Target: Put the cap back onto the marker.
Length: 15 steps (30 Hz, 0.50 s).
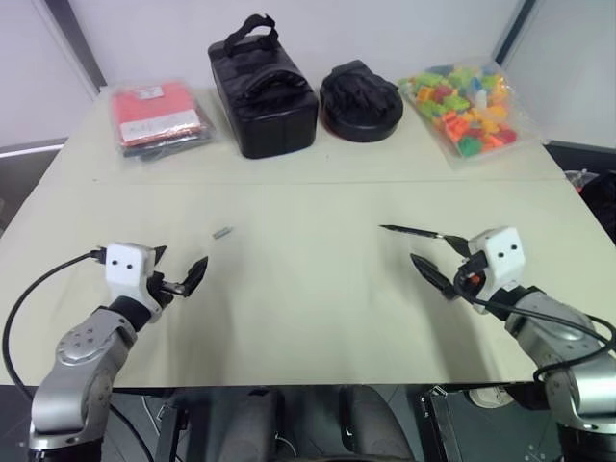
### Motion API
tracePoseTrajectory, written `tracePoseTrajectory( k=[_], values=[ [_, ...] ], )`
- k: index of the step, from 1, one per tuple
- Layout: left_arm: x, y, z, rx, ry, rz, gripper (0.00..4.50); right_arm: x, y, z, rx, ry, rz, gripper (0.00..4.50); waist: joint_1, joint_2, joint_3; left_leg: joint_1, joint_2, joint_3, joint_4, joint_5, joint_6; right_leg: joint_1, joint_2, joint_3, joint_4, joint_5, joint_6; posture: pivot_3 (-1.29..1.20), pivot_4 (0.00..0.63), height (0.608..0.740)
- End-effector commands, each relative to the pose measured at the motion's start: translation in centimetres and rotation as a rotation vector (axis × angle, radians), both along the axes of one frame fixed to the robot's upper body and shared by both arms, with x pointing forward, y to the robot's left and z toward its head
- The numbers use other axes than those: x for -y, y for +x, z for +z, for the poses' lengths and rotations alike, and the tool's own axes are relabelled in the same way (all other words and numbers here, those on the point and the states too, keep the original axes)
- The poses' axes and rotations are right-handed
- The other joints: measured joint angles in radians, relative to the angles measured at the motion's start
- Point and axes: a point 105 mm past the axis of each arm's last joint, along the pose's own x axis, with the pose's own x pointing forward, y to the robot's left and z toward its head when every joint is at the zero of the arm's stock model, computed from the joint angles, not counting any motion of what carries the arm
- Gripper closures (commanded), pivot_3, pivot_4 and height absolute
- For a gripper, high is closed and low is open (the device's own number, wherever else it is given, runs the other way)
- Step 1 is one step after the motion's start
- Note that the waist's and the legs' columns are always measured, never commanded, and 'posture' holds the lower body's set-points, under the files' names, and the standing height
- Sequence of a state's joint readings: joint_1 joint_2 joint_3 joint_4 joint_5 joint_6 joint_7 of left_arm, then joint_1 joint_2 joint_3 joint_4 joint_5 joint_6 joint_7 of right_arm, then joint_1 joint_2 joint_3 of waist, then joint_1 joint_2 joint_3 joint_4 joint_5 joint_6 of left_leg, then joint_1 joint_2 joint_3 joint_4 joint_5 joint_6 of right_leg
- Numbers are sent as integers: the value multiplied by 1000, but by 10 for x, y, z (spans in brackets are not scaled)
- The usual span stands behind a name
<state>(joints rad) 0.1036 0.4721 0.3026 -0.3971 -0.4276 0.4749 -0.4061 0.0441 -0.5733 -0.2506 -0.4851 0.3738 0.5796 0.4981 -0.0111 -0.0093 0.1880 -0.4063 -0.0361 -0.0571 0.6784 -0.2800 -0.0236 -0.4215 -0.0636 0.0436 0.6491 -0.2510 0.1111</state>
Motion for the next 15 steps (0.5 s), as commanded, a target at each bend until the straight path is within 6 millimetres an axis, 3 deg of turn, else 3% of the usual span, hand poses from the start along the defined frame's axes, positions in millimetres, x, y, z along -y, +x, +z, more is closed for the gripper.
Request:
tracePoseTrajectory(
  k=[1, 15],
  values=[
    [-2, 1, 16, 53, 0, 2, 21, -3, -3, 13, 61, -23, 16, 697, 0, 0, 0, 0, 0, 0, 0, 0, 0, 0, 0, 0, 0, 0, 0, 0, 150, 740],
    [-14, 0, 14, 53, 22, -3, 21, 0, 1, 12, 62, -36, 9, 697, 0, 0, 0, 0, 0, 0, 0, 0, 0, 0, 0, 0, 0, 0, 0, 0, 150, 740]
  ],
)
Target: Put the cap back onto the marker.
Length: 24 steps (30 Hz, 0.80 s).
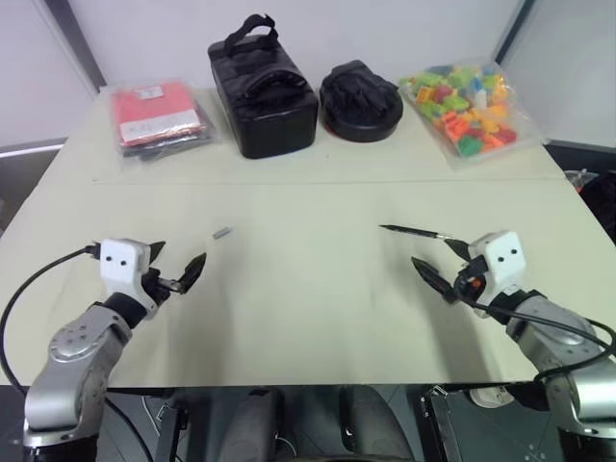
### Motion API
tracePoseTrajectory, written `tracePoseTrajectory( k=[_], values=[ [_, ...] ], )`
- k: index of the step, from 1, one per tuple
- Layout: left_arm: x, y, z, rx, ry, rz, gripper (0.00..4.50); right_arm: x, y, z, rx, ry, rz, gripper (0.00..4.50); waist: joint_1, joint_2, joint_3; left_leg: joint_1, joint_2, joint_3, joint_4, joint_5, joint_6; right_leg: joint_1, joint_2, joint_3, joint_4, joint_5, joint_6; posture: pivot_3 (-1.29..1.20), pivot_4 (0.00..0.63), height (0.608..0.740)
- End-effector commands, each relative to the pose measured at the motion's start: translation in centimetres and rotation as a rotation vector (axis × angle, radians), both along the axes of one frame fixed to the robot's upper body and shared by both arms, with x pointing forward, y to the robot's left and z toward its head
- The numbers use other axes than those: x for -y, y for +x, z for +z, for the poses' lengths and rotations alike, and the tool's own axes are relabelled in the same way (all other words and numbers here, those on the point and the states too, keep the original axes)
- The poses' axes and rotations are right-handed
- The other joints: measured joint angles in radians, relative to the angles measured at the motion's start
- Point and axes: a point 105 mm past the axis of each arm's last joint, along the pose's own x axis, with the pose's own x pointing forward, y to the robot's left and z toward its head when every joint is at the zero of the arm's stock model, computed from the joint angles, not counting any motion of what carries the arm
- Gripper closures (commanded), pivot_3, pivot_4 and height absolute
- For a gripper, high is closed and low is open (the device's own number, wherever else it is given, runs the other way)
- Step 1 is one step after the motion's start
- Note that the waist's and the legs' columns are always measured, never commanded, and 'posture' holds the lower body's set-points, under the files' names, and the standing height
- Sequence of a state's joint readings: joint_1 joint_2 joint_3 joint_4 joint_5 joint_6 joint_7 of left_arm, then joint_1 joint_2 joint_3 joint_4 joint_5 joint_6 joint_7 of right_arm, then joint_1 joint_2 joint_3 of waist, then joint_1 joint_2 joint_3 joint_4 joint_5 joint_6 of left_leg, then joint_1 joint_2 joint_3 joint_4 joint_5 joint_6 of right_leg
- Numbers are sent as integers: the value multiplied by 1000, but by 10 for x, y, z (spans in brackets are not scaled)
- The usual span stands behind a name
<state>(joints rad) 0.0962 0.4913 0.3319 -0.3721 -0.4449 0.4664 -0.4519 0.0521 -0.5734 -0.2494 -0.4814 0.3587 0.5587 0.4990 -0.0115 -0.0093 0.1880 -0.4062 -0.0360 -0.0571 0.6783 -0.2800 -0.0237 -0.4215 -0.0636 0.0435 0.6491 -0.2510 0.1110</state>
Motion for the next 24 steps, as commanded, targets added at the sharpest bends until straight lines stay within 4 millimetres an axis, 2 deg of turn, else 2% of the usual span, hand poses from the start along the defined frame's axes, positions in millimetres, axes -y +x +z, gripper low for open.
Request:
tracePoseTrajectory(
  k=[1, 17, 20, 24],
  values=[
    [-8, 0, 10, 47, 27, 19, 21, -1, 2, 12, 53, -22, 13, 697, 0, 0, 0, 0, 0, 0, 0, 0, 0, 0, 0, 0, 0, 0, 0, 0, 150, 740],
    [-8, 3, 10, 55, 45, 8, 21, 2, 8, 13, 64, -31, -3, 697, 1, 0, 0, 0, 0, 0, 0, 0, 0, 0, 0, 0, 0, 0, 0, 0, 150, 740],
    [-6, 8, 21, 74, 117, -89, 21, 4, 9, 14, 66, -36, -5, 697, 0, 0, 0, 0, 0, 0, 0, 0, 0, 0, 0, 0, 0, 0, 0, 0, 150, 740],
    [0, 14, 43, 87, 214, -315, 21, 8, 13, 17, 70, -47, -6, 697, 1, 0, 0, 0, 0, 0, 0, 0, 0, 0, 0, 0, 0, 0, 0, 0, 150, 740]
  ],
)
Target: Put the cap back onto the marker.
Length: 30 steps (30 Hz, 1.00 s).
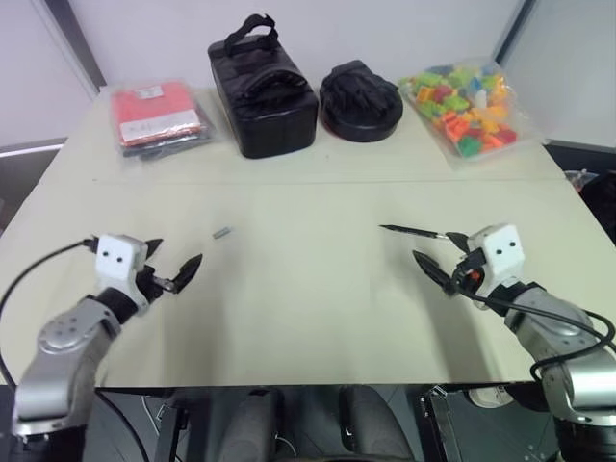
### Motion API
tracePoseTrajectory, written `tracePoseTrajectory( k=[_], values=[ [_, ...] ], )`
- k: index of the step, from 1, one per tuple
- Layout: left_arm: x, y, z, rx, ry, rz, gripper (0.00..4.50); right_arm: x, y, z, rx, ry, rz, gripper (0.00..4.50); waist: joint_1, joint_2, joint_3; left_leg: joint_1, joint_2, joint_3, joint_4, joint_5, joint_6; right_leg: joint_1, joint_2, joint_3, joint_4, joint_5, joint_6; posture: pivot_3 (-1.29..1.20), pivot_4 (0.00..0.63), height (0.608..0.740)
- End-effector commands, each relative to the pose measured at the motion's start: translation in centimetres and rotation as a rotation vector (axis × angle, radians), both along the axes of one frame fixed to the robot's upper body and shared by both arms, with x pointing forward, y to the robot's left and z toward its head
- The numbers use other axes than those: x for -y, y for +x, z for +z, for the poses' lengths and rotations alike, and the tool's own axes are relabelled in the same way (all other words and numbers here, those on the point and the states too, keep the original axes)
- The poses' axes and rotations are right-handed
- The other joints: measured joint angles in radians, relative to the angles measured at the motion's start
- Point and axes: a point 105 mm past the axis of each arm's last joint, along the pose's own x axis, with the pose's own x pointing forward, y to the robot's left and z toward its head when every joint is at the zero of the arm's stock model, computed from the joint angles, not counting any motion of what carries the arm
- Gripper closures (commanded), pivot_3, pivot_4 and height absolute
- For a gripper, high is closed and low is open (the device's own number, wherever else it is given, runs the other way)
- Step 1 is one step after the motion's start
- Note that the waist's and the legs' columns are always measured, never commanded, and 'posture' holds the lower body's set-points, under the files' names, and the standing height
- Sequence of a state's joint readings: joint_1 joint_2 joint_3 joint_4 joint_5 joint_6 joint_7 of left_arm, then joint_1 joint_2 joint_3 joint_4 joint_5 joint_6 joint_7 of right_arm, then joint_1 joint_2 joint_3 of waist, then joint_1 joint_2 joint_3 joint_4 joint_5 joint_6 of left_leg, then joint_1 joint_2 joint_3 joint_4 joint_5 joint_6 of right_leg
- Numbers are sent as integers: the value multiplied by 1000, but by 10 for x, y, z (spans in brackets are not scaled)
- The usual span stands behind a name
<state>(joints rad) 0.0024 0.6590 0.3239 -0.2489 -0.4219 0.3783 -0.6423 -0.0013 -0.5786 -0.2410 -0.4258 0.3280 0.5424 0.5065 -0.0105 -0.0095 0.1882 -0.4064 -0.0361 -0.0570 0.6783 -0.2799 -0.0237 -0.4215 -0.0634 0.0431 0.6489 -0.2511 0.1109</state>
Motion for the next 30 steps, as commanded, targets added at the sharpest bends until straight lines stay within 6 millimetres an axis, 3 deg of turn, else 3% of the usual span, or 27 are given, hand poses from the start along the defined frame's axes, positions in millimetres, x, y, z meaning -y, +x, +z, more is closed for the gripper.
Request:
tracePoseTrajectory(
  k=[1, 3, 7, 12, 16, 22, 30],
  values=[
    [13, 2, 27, 31, 62, -216, 21, 5, 3, 15, 52, -32, 9, 697, 0, 0, 0, 0, 0, 0, 0, 0, 0, 0, 0, 0, 0, 0, 0, 0, 150, 740],
    [18, 3, 36, 17, 60, -295, 21, 6, 4, 16, 52, -38, 14, 697, -1, 0, 0, 0, 0, 0, 0, 0, 0, 0, 0, 0, -1, 0, 0, 0, 150, 740],
    [55, -4, 52, -66, 67, -623, 21, 13, 9, 22, 51, -101, 64, 697, -3, 0, 0, 0, 0, 0, 0, 0, 0, 0, 0, 0, -1, 0, 0, 0, 150, 740],
    [79, -7, 49, -122, 119, -826, 21, 22, 17, 27, 17, -148, 166, 697, -6, 0, 0, 0, 0, 1, 0, 0, 1, 0, 1, 0, -1, 0, 0, 0, 150, 740],
    [99, -7, 43, -134, 143, -965, 21, 30, 38, 28, -38, -132, 268, 697, -11, 0, 1, 0, 1, 2, 0, 0, 1, 0, 1, 1, -1, 0, 0, 0, 150, 740],
    [107, -2, 40, -129, 152, -1016, 21, 29, 61, 19, -88, -201, 396, 697, -9, 0, 1, -1, 1, 3, 0, 0, 1, -1, 2, 1, -1, 0, 0, 0, 150, 740],
    [105, -13, 37, -127, 139, -984, 21, 14, 90, 6, -115, -295, 505, 697, -13, 1, 1, -1, 1, 4, 1, 0, 1, -3, 1, 2, -1, 0, 0, 0, 150, 740]
  ],
)
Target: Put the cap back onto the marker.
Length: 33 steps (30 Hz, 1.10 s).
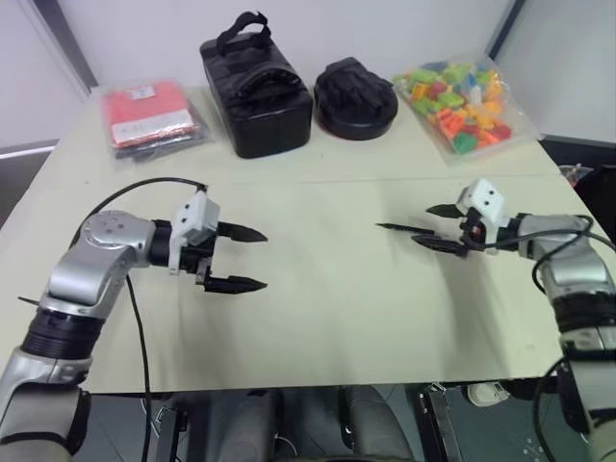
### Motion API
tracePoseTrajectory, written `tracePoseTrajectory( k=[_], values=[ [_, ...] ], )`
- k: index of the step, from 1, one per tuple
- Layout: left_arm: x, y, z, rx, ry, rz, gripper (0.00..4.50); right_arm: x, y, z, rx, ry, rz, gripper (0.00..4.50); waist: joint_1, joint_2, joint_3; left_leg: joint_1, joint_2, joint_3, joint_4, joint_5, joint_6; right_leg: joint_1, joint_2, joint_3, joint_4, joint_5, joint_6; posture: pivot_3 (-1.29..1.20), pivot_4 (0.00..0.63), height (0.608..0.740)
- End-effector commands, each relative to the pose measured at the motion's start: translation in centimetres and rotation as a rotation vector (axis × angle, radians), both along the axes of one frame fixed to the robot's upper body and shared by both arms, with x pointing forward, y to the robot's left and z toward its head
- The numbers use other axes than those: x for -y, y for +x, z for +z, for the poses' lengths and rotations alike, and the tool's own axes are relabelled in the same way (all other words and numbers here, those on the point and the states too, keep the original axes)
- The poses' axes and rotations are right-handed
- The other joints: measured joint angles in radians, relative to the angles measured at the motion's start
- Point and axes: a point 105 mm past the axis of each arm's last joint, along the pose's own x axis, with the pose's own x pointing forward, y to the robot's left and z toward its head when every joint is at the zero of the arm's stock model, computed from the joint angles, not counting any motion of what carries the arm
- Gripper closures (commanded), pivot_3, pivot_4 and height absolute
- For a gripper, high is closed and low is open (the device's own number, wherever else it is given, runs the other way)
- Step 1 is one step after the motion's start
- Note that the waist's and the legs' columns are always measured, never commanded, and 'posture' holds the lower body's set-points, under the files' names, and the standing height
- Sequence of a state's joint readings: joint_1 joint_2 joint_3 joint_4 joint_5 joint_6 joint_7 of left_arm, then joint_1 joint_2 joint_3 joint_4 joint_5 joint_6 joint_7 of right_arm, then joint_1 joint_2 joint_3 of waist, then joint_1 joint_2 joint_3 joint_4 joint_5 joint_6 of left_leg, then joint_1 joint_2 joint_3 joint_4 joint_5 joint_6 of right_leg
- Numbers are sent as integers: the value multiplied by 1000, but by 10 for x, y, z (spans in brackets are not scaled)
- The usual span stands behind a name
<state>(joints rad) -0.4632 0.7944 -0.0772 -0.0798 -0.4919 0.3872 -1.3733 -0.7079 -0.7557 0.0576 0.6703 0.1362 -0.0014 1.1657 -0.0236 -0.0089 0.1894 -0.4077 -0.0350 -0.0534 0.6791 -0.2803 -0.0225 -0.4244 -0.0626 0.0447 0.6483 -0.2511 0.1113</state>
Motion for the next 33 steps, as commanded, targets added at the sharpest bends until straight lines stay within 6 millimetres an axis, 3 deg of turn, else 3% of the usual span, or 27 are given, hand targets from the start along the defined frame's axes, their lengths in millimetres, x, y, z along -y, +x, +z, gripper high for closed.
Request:
tracePoseTrajectory(
  k=[1, 19, 22, 27, 28, 33],
  values=[
    [-5, -5, 9, 39, -15, 29, 21, -3, 9, -1, 27, -33, 24, 697, 0, 0, 0, 0, 0, 0, 0, 0, 0, 0, 0, 0, 0, 0, 0, 0, 150, 740],
    [-8, -5, 0, 85, -28, 145, 21, -10, 19, -25, -116, 10, 12, 697, 2, 0, 0, 0, -1, -1, 0, 0, -1, 0, -1, 0, 1, 0, 0, 0, 150, 740],
    [-9, -4, -2, 88, -27, 155, 0, -12, 19, -27, -127, 11, 18, 1528, 0, 0, 0, 0, -1, -1, 0, 0, -1, 0, -1, 0, 1, 0, 0, 0, 150, 740],
    [-10, -3, -3, 91, -23, 166, 0, -15, 17, -31, -145, 3, 37, 4231, -1, 0, 0, 0, -1, -1, 0, 0, -1, 0, -1, 0, 1, 0, 0, 0, 150, 740],
    [-10, -2, -4, 91, -23, 168, 0, -15, 17, -31, -147, 4, 40, 4449, -1, 0, 0, 0, -1, -1, 0, 0, -1, 0, -1, 0, 1, 0, 0, 0, 150, 740],
    [-12, 0, -5, 91, -23, 190, 0, -16, 17, -32, -147, -5, 42, 4449, -3, 0, 0, 1, -1, -1, 0, 0, -1, 0, -1, 0, 1, 0, 0, 0, 150, 740]
  ],
)
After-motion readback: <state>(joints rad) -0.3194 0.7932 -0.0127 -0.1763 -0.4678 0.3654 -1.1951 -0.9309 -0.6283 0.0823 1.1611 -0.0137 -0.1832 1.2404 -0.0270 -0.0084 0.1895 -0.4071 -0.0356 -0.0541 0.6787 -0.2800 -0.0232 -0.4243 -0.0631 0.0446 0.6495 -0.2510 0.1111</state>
